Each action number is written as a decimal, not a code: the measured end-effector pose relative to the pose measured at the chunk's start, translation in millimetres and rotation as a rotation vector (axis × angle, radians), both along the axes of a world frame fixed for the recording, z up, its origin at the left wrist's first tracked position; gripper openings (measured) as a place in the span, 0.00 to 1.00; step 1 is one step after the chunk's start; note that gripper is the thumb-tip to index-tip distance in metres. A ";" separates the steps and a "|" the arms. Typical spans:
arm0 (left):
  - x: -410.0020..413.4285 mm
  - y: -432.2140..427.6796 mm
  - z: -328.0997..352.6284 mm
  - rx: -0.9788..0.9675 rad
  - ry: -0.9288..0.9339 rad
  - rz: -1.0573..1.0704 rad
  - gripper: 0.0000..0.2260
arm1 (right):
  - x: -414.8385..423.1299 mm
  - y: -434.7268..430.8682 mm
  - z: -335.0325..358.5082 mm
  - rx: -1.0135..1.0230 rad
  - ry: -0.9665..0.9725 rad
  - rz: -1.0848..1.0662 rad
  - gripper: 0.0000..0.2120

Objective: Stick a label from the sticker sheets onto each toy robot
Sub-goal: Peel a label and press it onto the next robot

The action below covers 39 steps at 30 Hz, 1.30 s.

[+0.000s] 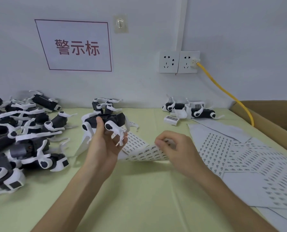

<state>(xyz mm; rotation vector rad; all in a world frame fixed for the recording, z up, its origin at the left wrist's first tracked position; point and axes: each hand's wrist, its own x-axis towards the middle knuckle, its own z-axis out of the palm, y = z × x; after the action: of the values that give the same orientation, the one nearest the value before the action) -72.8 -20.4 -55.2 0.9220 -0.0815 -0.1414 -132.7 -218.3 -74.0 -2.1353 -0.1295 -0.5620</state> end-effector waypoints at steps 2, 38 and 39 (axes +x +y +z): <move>1.9 4.9 1.2 -0.019 0.010 -0.010 0.23 | -0.5 -0.4 3.1 0.049 -0.045 -0.014 0.08; -19.3 -0.2 -0.2 0.186 -0.121 -0.540 0.03 | -5.0 -25.1 25.8 0.858 0.227 0.123 0.05; -20.7 -0.7 0.0 0.217 -0.137 -0.575 0.06 | -4.7 -23.8 25.1 0.776 0.201 0.077 0.04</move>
<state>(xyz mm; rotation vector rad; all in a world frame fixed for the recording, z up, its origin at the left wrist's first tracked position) -93.5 -21.1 -55.2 1.1051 -0.4668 -0.6295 -137.4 -242.1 -48.9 -1.4082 0.1077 -0.2786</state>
